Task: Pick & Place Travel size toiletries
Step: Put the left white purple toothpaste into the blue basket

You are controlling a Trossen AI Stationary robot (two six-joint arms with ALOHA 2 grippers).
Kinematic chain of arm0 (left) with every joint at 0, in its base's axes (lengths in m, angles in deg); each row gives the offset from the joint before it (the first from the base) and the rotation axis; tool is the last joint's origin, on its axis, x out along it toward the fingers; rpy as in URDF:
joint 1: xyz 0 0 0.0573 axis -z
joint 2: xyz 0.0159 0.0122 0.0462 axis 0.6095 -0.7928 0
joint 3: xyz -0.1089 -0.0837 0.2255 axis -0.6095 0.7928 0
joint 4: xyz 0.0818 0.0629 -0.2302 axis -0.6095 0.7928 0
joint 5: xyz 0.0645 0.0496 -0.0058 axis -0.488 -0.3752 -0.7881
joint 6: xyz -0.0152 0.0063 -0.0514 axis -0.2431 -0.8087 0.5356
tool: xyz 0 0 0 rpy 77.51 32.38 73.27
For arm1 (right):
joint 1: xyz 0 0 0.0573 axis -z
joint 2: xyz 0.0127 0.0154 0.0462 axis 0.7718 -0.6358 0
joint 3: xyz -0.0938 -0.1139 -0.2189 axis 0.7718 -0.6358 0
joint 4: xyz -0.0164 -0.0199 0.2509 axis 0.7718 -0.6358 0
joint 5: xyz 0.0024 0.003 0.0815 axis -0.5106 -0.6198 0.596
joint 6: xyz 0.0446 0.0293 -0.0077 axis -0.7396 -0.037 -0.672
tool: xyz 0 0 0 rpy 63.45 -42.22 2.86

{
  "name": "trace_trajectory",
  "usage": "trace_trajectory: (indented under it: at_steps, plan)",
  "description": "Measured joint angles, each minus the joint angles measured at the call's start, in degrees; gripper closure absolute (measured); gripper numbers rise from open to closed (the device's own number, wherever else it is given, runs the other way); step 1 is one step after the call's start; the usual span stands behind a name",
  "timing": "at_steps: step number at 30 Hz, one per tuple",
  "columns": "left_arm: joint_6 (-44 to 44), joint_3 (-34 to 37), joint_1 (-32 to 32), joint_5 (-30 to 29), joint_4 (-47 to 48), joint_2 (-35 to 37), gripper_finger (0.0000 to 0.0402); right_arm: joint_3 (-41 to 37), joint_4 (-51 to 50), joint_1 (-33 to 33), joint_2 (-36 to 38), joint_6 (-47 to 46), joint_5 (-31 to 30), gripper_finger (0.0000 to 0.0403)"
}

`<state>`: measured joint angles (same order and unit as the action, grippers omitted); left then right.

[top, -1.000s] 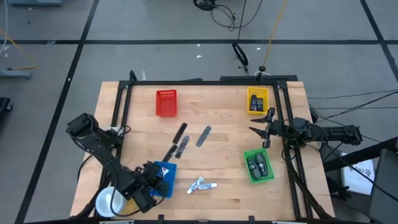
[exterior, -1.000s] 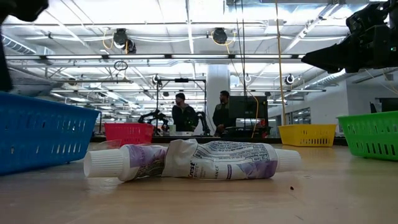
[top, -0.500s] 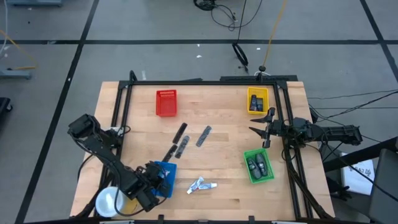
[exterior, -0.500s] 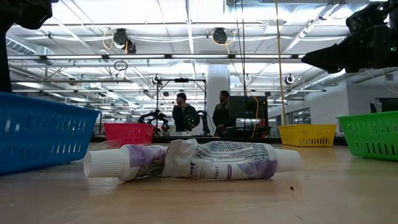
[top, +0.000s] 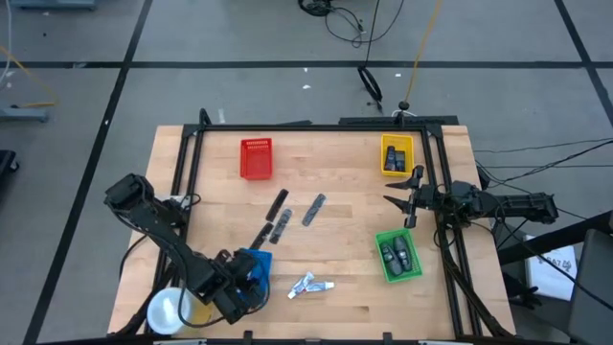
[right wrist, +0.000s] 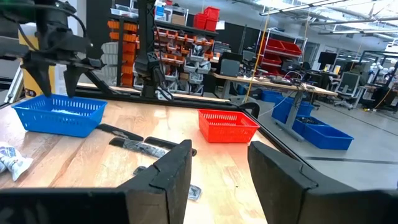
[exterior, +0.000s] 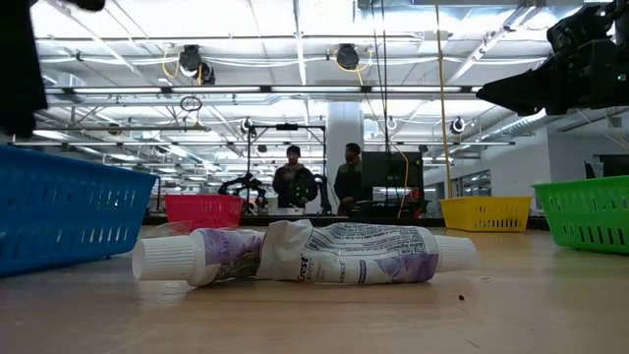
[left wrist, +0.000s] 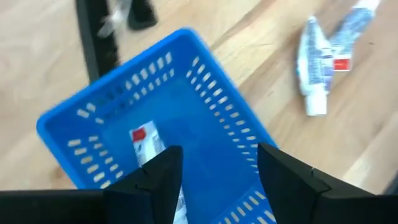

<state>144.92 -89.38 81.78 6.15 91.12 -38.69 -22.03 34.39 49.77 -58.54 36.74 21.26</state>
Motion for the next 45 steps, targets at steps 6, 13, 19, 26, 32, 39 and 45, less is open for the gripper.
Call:
trace_trajectory:
  at_steps: [6, 13, 19, 26, 32, 39, 45]
  plan:
    - [-12.57, -3.45, -2.29, -0.41, -2.12, 0.0, 0.0208, 0.02, 0.0, 0.0, 0.0, 0.0, 0.0, 0.025]
    - [-32.1, -4.34, -7.26, -1.01, -17.66, 0.0, 0.0228, 0.02, 0.0, 0.0, -0.01, 0.02, 0.0, 0.0252]
    - [-39.2, -4.34, -11.46, 3.27, -20.42, -0.02, 0.0203, 0.02, 0.0, -0.01, -0.02, 0.0, 0.0, 0.025]
    - [-44.55, -5.95, -14.32, 9.23, -18.97, -0.11, 0.0173, 0.02, 0.0, 0.01, -0.02, 0.0, 0.0, 0.0251]
    - [-55.37, -9.32, -13.9, 6.24, -19.51, -0.09, 0.0172, 0.0, 0.0, 0.0, -0.02, 0.02, 0.0, 0.0251]
    - [-59.13, -5.5, -14.21, 5.28, -21.03, -0.96, 0.0172, 0.0, 0.02, 0.01, -0.02, 0.0, 0.0, 0.0251]
    - [-69.62, -3.9, -13.78, 7.3, -30.72, -8.6, 0.0172, 0.01, 0.02, 0.01, 0.0, 0.01, 0.0, 0.025]
